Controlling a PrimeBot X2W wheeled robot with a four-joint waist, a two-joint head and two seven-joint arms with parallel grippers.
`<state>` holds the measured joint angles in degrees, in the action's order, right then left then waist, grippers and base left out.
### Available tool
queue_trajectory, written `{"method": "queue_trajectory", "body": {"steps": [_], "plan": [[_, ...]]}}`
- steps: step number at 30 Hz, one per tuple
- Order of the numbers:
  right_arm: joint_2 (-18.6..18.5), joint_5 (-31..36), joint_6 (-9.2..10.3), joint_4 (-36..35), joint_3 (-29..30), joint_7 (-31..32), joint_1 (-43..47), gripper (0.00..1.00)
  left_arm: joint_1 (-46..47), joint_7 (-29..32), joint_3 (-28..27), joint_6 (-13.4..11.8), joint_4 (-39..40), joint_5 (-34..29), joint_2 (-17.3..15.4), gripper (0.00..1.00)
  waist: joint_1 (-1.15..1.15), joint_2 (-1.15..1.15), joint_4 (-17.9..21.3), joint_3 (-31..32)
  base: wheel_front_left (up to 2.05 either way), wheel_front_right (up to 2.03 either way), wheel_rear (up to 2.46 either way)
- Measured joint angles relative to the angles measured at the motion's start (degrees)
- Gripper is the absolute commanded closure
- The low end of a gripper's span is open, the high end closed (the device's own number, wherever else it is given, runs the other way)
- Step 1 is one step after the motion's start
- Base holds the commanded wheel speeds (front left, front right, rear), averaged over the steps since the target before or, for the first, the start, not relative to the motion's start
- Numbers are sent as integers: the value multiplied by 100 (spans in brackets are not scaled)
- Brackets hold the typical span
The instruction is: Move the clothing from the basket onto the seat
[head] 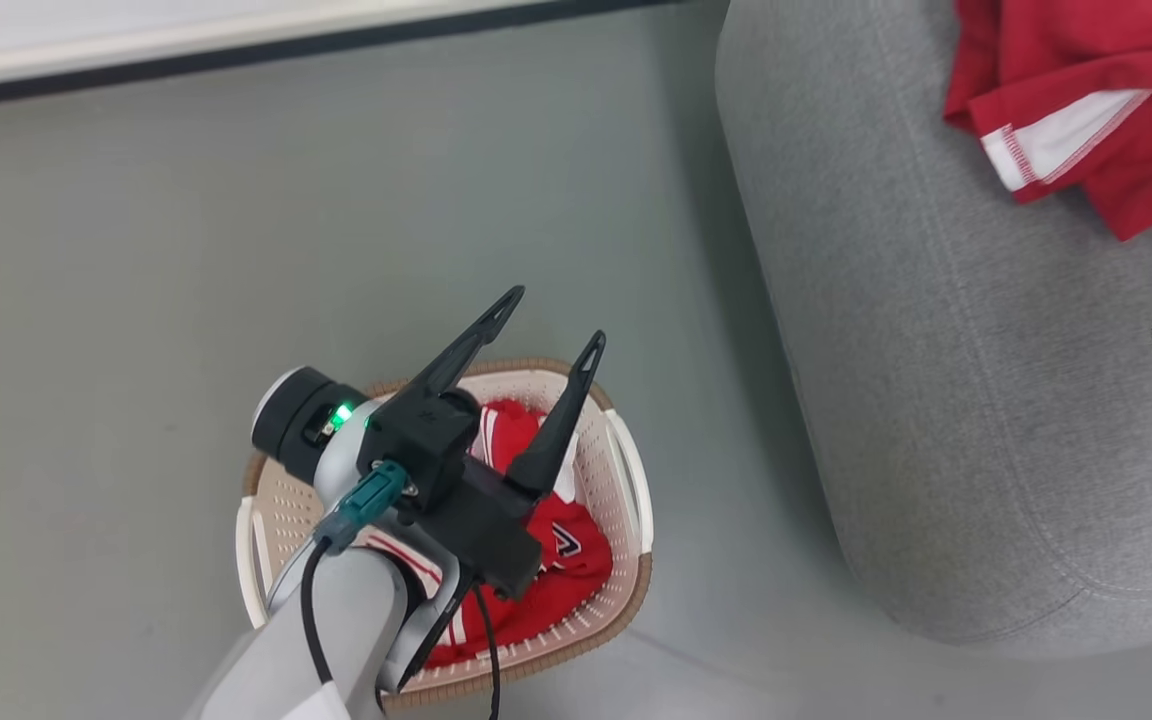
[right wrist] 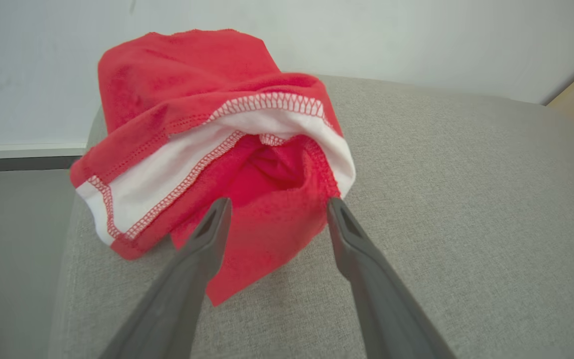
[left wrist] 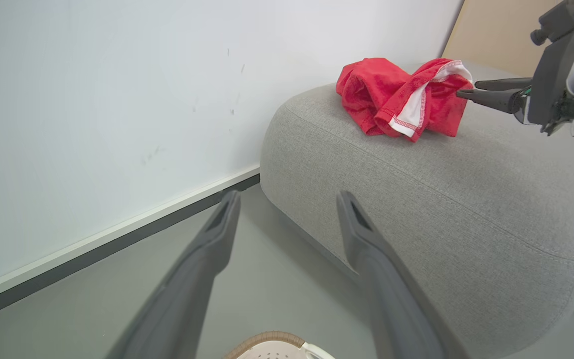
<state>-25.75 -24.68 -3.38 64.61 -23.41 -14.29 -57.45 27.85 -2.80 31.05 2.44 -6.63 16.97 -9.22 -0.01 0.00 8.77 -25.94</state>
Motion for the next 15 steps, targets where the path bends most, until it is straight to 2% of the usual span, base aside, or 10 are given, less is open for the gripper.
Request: {"method": "queue_trajectory", "body": {"steps": [7, 15], "plan": [[40, 64, -16, -468, -30, 0, 302, 0, -225, -207, -116, -52, -270, 107, 20, 0, 0, 0, -6, 337, 0, 0, 0], [393, 107, -16, -1078, -13, -1, 710, 0, -535, -527, -417, -202, -571, 311, 16, 0, 0, -1, -84, 882, 0, 0, 0]]}}
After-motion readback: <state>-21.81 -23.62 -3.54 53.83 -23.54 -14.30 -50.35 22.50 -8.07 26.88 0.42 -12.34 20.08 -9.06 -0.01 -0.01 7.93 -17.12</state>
